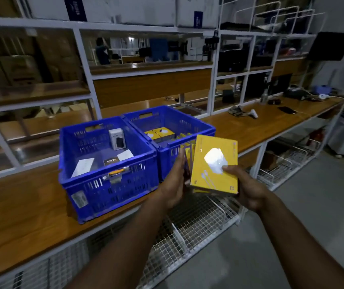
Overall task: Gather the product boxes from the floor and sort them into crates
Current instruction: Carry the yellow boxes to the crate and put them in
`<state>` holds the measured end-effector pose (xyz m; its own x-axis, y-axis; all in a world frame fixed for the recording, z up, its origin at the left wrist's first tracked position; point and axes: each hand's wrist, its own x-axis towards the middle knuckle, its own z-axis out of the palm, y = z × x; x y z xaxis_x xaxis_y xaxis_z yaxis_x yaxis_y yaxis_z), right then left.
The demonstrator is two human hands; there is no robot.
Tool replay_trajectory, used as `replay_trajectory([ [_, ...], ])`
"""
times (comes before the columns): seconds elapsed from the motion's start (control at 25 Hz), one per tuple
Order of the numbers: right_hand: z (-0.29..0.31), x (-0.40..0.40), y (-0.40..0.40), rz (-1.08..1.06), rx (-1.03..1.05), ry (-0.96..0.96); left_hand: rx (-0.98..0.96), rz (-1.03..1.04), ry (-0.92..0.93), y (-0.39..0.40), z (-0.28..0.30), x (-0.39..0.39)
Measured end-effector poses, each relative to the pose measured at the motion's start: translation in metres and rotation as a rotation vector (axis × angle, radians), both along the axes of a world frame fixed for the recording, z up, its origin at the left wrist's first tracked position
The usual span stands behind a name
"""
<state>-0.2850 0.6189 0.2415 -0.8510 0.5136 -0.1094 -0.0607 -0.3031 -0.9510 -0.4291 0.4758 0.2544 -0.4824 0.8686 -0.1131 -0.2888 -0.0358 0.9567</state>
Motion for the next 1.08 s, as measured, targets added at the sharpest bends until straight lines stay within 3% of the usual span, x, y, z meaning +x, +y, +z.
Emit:
replay_trajectory([
  [0.28, 0.060, -0.140, 0.093, -0.093, 0.141, 0.054, 0.192, 0.263, 0.055, 0.083, 0.048, -0.179],
  [0.44, 0.079, -0.234, 0.132, -0.196, 0.225, 0.069, 0.169, 0.327, 0.178, 0.117, 0.056, -0.250],
  [0.56, 0.083, -0.288, 0.137, -0.247, 0.391, -0.105, 0.023, 0.440, 0.396, 0.140, 0.053, -0.276],
  [0.72, 0.064, -0.336, 0.128, -0.201, 0.741, -0.531, -0.071, 0.584, 0.713, 0.159, 0.042, -0.294],
  [0.8, 0.059, -0.343, 0.121, -0.007, 0.938, -0.718, -0.220, 0.491, 0.829, 0.169, 0.037, -0.299],
  [0.92, 0.060, -0.335, 0.119, 0.449, 1.178, -0.841, -0.726, 0.128, 1.034, 0.182, 0.012, -0.313],
  [1.0, 0.055, -0.337, 0.131, 0.508, 1.244, -0.912, -0.972, -0.087, 1.164, 0.186, -0.006, -0.317],
  [1.08, 0.047, -0.341, 0.145, 0.490, 1.221, -0.919, -1.055, -0.183, 1.215, 0.192, -0.013, -0.317],
])
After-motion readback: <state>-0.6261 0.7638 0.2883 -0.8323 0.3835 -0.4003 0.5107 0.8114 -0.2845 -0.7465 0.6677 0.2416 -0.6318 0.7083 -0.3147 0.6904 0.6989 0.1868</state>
